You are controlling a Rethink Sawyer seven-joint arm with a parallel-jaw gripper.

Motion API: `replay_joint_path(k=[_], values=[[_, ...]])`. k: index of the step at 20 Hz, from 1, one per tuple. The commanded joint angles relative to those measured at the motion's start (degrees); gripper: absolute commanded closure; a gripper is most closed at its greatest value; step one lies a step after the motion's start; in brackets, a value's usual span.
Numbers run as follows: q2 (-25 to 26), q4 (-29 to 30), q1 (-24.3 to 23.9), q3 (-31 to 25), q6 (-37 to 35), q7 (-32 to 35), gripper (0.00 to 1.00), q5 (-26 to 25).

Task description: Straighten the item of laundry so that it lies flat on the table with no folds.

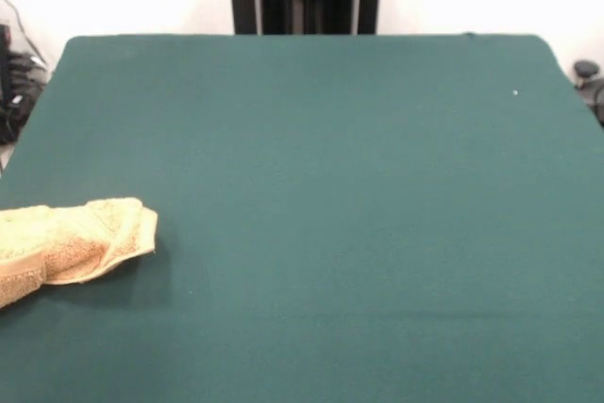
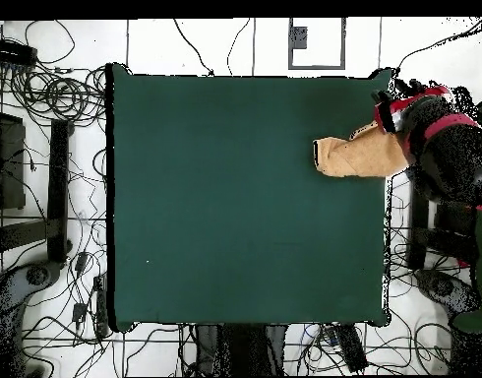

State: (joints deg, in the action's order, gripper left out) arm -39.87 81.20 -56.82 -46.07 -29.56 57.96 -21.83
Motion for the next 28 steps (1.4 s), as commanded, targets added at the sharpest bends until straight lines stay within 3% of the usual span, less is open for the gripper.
replay_joint_path(k=[1, 28], values=[[-0.9, 11.5, 6.1, 8.2, 4.6, 22.0, 0.0, 2.8], [-4.3, 20.8, 20.2, 23.6, 20.7, 29.0, 0.0, 9.6]])
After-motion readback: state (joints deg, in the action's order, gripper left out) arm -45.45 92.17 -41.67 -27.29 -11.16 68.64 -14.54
